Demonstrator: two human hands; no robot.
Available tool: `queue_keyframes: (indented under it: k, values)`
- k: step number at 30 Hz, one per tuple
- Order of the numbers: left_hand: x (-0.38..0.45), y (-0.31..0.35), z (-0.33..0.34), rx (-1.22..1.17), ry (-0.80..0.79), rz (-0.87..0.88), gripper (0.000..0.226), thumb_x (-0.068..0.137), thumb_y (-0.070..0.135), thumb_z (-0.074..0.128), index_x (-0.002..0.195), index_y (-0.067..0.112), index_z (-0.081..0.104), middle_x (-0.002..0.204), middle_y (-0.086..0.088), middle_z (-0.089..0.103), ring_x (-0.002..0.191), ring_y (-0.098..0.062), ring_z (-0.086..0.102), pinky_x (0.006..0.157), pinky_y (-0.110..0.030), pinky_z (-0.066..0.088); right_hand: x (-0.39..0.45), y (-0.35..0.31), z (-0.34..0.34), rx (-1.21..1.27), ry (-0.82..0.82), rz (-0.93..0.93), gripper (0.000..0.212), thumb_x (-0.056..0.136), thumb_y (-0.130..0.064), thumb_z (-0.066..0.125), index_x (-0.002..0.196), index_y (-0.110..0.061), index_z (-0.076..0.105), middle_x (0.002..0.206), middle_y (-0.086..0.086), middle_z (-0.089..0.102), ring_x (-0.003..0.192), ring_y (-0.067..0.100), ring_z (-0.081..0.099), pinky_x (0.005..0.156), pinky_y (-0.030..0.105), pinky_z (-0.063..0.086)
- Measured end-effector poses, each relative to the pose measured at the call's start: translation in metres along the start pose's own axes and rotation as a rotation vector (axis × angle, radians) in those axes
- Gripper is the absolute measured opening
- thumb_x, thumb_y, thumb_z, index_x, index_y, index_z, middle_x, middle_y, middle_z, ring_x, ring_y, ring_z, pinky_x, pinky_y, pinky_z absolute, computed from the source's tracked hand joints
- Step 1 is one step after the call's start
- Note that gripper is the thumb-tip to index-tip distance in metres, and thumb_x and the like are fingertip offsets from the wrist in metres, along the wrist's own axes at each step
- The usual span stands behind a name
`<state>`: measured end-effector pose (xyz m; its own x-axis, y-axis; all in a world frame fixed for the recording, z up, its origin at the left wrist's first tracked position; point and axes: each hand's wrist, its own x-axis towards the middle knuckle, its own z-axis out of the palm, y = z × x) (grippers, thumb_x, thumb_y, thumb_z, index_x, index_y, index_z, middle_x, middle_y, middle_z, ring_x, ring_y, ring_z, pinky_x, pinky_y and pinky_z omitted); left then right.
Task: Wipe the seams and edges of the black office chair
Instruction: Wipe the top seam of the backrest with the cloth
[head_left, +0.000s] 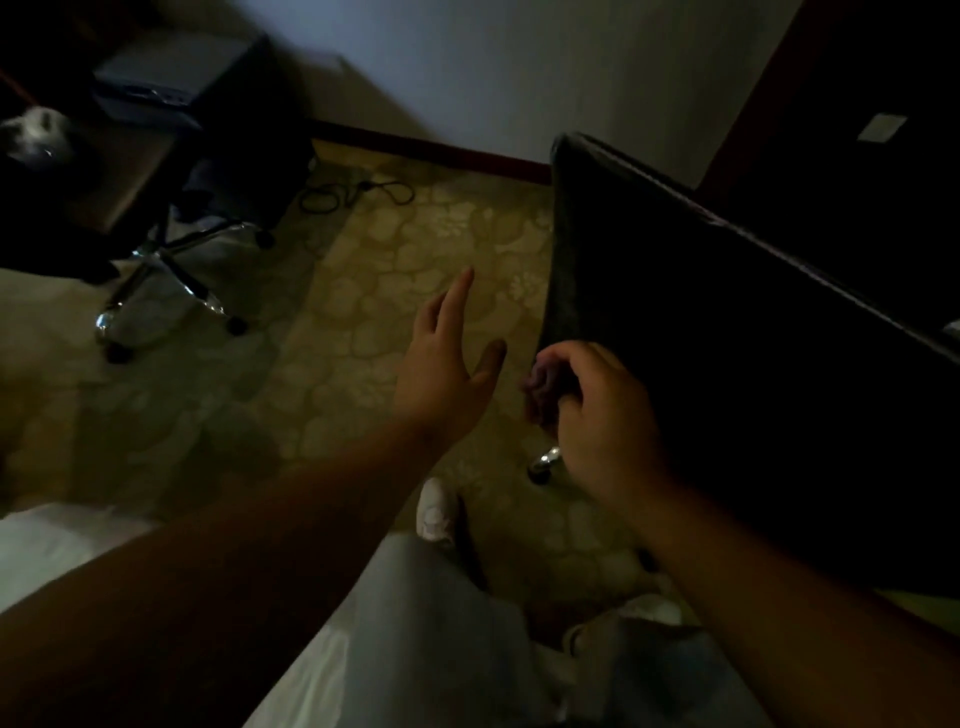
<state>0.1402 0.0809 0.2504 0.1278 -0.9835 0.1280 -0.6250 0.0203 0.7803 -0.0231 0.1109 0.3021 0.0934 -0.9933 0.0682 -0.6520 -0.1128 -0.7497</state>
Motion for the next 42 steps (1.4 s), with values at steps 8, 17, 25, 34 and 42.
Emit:
queue_keyframes:
  k: [8, 17, 25, 34, 42]
  values:
    - [-0.024, -0.016, 0.046, -0.089, 0.077, 0.368, 0.083, 0.096, 0.019, 0.065, 0.156, 0.041, 0.012, 0.152, 0.005, 0.031, 0.122, -0.013, 0.055, 0.098, -0.036, 0.055, -0.047, 0.055, 0.016, 0.168, 0.157, -0.168, 0.031, 0.087, 0.005, 0.060, 0.093, -0.026, 0.063, 0.101, -0.008, 0.062, 0.094, -0.003, 0.058, 0.076, 0.003, 0.043]
    - [-0.142, 0.012, 0.140, -0.276, -0.058, 0.580, 0.081, 0.097, 0.020, 0.064, 0.160, 0.035, 0.015, 0.155, 0.001, 0.033, 0.107, -0.009, 0.065, 0.084, -0.013, 0.054, -0.199, 0.150, -0.029, 0.327, 0.410, -0.076, 0.023, 0.089, 0.004, 0.055, 0.091, -0.018, 0.060, 0.104, -0.004, 0.066, 0.100, 0.005, 0.064, 0.090, 0.034, 0.054]
    - [-0.159, 0.100, 0.122, -0.243, -0.101, 0.806, 0.081, 0.096, 0.024, 0.064, 0.157, 0.043, 0.014, 0.162, 0.002, 0.021, 0.123, -0.017, 0.059, 0.095, -0.034, 0.058, -0.245, 0.136, -0.118, 0.069, 0.615, -0.050, 0.036, 0.091, 0.001, 0.058, 0.090, -0.036, 0.061, 0.162, -0.006, 0.015, 0.136, -0.012, 0.024, 0.075, -0.003, 0.041]
    - [-0.148, 0.177, 0.134, -0.215, -0.197, 1.061, 0.043, 0.097, 0.035, 0.053, 0.139, 0.027, 0.051, 0.131, 0.011, 0.049, 0.097, -0.003, 0.059, 0.084, -0.027, 0.055, -0.241, 0.149, -0.199, 0.353, 0.875, 0.022, 0.025, 0.100, -0.009, 0.049, 0.090, -0.024, 0.066, 0.092, -0.013, 0.073, 0.088, 0.005, 0.069, 0.075, 0.024, 0.056]
    - [-0.137, 0.244, 0.150, 0.018, 0.021, 1.313, 0.025, 0.097, 0.028, 0.058, 0.115, 0.017, 0.070, 0.103, 0.004, 0.068, 0.090, -0.011, 0.063, 0.078, -0.025, 0.054, -0.222, 0.163, -0.250, 0.438, 0.977, 0.056, 0.020, 0.103, -0.020, 0.046, 0.100, -0.028, 0.065, 0.092, -0.010, 0.070, 0.081, 0.002, 0.067, 0.062, 0.017, 0.053]
